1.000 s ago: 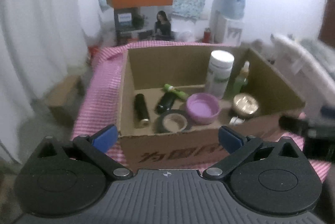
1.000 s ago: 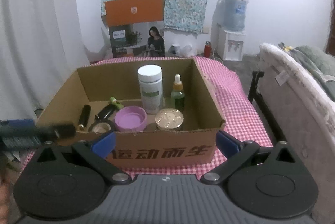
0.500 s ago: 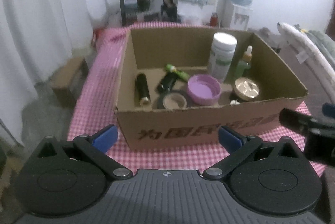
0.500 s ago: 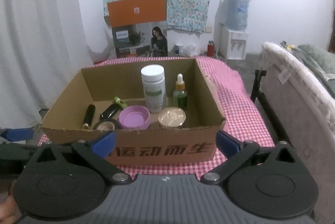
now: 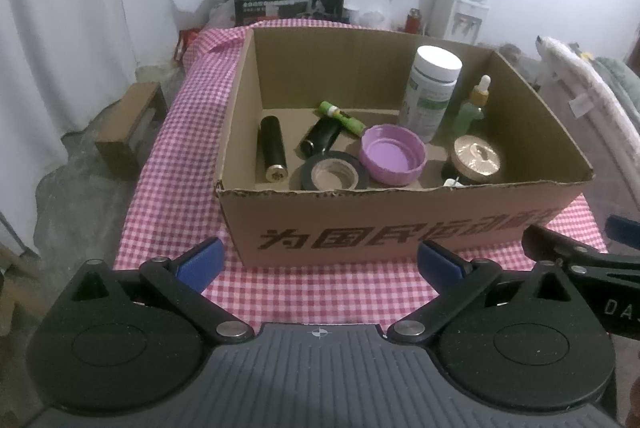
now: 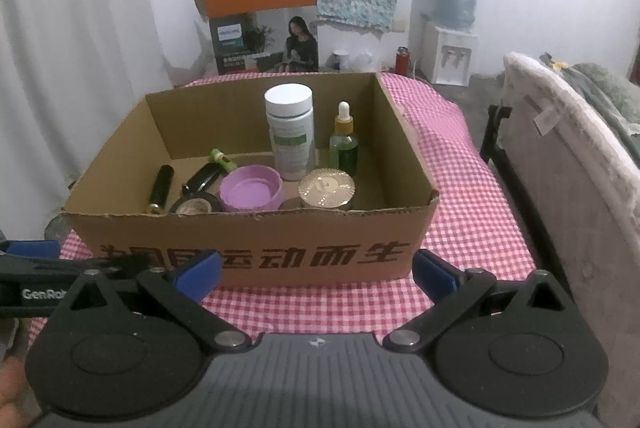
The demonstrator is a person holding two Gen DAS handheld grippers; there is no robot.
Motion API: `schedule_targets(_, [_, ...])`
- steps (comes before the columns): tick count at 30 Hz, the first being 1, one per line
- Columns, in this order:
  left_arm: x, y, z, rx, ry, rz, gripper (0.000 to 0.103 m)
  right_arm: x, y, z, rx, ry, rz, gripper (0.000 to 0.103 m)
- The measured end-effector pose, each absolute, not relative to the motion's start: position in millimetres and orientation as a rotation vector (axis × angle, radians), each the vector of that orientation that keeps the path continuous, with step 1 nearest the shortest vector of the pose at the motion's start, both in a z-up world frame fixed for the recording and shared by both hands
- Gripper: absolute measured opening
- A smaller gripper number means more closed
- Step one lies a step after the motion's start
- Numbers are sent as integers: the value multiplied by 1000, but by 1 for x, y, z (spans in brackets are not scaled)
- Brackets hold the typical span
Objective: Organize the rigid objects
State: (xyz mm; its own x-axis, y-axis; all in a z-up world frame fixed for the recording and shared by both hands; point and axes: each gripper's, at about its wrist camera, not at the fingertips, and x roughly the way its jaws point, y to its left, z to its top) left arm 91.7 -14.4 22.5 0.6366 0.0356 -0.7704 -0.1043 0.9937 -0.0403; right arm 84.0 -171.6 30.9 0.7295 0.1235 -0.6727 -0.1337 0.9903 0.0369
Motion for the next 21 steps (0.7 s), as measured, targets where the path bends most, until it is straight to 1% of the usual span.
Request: schedule_targets(21, [93,-13,21,-84,896,86,103,87,-171,31,-49,753,129,103])
